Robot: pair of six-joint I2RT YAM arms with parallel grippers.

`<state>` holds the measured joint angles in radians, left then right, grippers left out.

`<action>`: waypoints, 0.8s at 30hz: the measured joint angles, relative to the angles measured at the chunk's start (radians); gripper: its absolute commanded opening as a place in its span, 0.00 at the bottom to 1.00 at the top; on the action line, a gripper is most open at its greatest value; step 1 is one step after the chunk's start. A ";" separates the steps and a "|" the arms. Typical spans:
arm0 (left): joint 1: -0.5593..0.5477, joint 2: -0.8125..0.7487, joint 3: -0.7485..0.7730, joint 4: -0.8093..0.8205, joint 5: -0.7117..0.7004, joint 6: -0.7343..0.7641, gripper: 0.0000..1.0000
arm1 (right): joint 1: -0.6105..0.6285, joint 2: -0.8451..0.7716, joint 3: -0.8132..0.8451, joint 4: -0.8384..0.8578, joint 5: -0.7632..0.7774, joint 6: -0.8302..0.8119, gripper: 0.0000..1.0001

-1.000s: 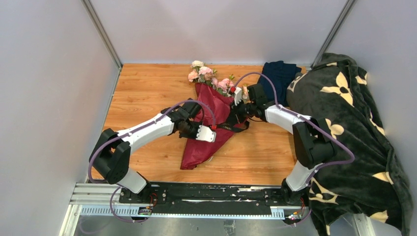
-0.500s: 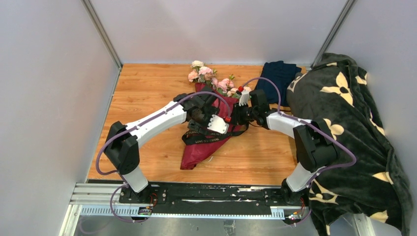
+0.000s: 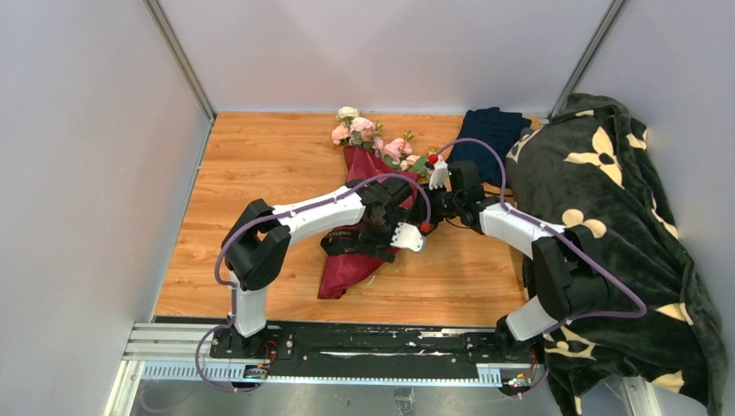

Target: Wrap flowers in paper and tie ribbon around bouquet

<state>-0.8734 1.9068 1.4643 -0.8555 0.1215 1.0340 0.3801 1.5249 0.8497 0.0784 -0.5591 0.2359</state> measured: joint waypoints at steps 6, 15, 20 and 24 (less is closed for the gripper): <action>-0.016 -0.003 -0.088 0.078 0.000 -0.017 0.78 | -0.022 0.000 -0.046 -0.008 -0.002 0.005 0.27; -0.018 0.006 -0.105 0.159 -0.071 -0.041 0.09 | -0.023 -0.032 -0.069 -0.005 -0.028 0.007 0.26; -0.018 0.006 -0.122 0.196 -0.112 -0.040 0.00 | -0.023 -0.055 -0.108 0.004 -0.062 0.016 0.26; -0.017 0.005 -0.113 0.199 -0.126 -0.043 0.00 | -0.023 -0.055 -0.111 0.010 -0.092 0.020 0.26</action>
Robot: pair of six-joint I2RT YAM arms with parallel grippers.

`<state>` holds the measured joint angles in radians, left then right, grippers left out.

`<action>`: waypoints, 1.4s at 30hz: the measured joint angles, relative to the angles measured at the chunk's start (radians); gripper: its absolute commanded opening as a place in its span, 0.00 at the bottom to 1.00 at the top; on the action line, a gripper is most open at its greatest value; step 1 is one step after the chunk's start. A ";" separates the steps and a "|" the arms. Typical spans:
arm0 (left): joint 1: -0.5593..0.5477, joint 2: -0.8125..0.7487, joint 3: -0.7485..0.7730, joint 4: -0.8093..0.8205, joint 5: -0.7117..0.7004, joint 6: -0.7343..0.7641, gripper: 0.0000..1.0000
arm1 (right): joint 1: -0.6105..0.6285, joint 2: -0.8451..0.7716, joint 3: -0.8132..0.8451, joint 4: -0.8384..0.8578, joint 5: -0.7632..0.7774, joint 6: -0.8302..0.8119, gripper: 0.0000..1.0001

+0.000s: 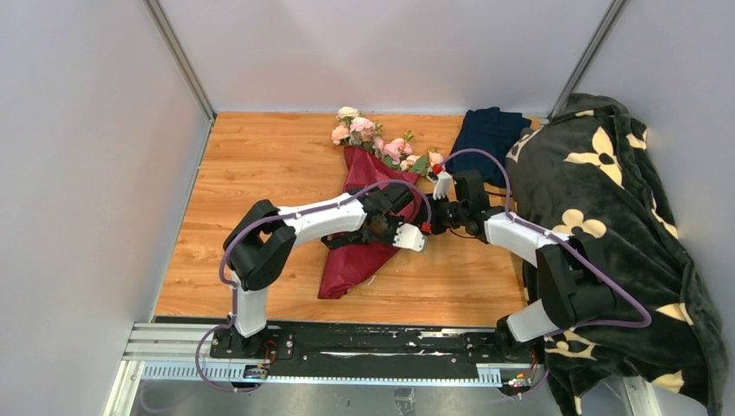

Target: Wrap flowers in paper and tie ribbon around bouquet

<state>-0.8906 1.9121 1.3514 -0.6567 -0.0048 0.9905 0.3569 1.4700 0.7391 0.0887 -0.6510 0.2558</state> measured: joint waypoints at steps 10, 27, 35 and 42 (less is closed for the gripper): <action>0.069 -0.052 0.192 -0.085 0.051 -0.167 0.00 | -0.083 -0.047 -0.003 0.089 -0.094 0.052 0.26; 0.093 -0.090 0.203 -0.156 0.150 -0.505 0.00 | -0.083 0.086 0.059 0.261 -0.127 0.101 0.28; 0.095 -0.132 0.203 -0.157 0.164 -0.537 0.00 | -0.010 0.356 0.206 0.222 -0.174 0.142 0.19; 0.097 -0.149 0.201 -0.151 0.179 -0.580 0.00 | 0.128 0.389 0.315 -0.050 -0.218 0.031 0.23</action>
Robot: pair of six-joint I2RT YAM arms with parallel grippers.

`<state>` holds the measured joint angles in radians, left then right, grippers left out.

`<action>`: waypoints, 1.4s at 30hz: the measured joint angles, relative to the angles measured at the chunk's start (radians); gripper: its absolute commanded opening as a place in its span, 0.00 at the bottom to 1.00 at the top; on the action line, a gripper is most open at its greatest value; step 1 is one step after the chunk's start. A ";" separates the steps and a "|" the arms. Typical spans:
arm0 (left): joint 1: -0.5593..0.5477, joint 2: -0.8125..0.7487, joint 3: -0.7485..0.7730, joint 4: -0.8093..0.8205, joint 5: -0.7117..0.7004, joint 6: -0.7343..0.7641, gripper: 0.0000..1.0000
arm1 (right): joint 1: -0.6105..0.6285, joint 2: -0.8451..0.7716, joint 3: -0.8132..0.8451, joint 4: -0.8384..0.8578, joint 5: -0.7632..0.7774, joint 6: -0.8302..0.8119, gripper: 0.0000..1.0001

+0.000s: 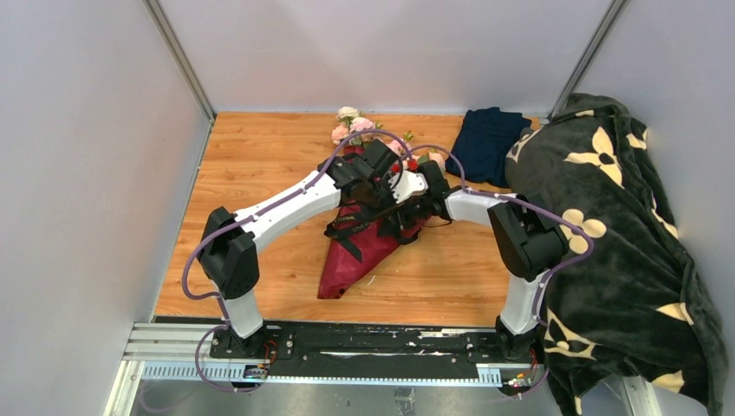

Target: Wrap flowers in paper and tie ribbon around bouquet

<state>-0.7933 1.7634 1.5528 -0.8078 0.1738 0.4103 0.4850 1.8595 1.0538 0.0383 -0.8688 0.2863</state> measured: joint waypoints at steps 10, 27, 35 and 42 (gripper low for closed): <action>0.018 0.000 -0.044 0.071 -0.008 -0.061 0.00 | -0.162 -0.244 -0.076 -0.198 0.241 -0.027 0.32; 0.090 0.000 -0.087 0.115 0.074 -0.223 0.00 | 0.116 -0.522 -0.608 0.679 0.384 -0.392 0.39; 0.092 -0.009 -0.121 0.131 0.104 -0.268 0.00 | 0.138 -0.374 -0.587 0.804 0.450 -0.485 0.24; 0.112 -0.010 -0.133 0.140 0.137 -0.287 0.17 | 0.138 -0.355 -0.573 0.808 0.469 -0.501 0.00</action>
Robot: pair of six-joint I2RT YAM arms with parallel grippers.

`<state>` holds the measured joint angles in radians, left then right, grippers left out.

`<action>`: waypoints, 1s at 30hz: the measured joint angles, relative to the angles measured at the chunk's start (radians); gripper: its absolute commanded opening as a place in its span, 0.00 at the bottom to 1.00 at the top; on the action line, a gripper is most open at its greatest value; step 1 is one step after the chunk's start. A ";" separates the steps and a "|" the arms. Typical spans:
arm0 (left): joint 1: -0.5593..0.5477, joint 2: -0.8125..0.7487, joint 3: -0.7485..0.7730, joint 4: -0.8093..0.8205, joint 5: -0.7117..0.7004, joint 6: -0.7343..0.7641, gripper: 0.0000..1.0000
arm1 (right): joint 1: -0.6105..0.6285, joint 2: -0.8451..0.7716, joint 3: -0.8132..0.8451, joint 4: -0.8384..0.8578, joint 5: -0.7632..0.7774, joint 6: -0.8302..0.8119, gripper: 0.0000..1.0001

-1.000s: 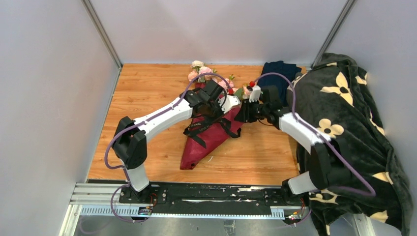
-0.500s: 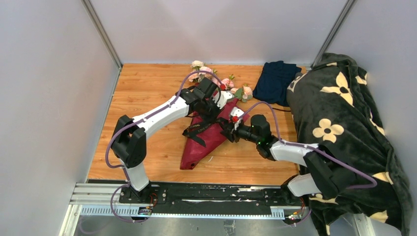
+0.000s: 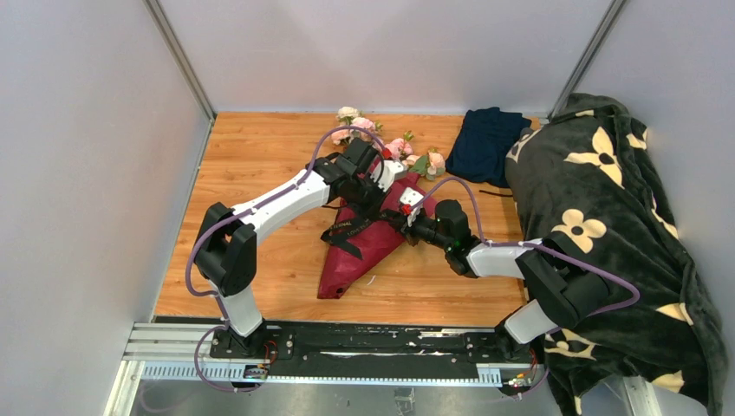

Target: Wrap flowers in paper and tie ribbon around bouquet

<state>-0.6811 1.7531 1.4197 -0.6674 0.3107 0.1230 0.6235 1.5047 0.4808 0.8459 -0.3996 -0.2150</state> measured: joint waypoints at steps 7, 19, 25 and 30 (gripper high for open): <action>0.023 -0.004 -0.016 0.011 0.008 0.130 0.69 | 0.000 -0.005 0.011 -0.064 -0.024 0.005 0.00; 0.024 -0.053 0.074 -0.130 0.136 0.712 0.72 | -0.029 -0.023 0.132 -0.277 -0.142 0.040 0.00; 0.027 -0.035 0.024 -0.087 0.132 0.821 0.73 | -0.050 -0.018 0.135 -0.373 -0.150 0.058 0.00; 0.048 -0.031 -0.014 -0.034 0.126 0.835 0.73 | -0.056 0.029 0.173 -0.408 -0.145 0.071 0.00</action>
<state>-0.6334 1.7218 1.4055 -0.7017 0.4370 0.9581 0.5678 1.5333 0.6537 0.4381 -0.5446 -0.1440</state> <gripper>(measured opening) 0.727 0.010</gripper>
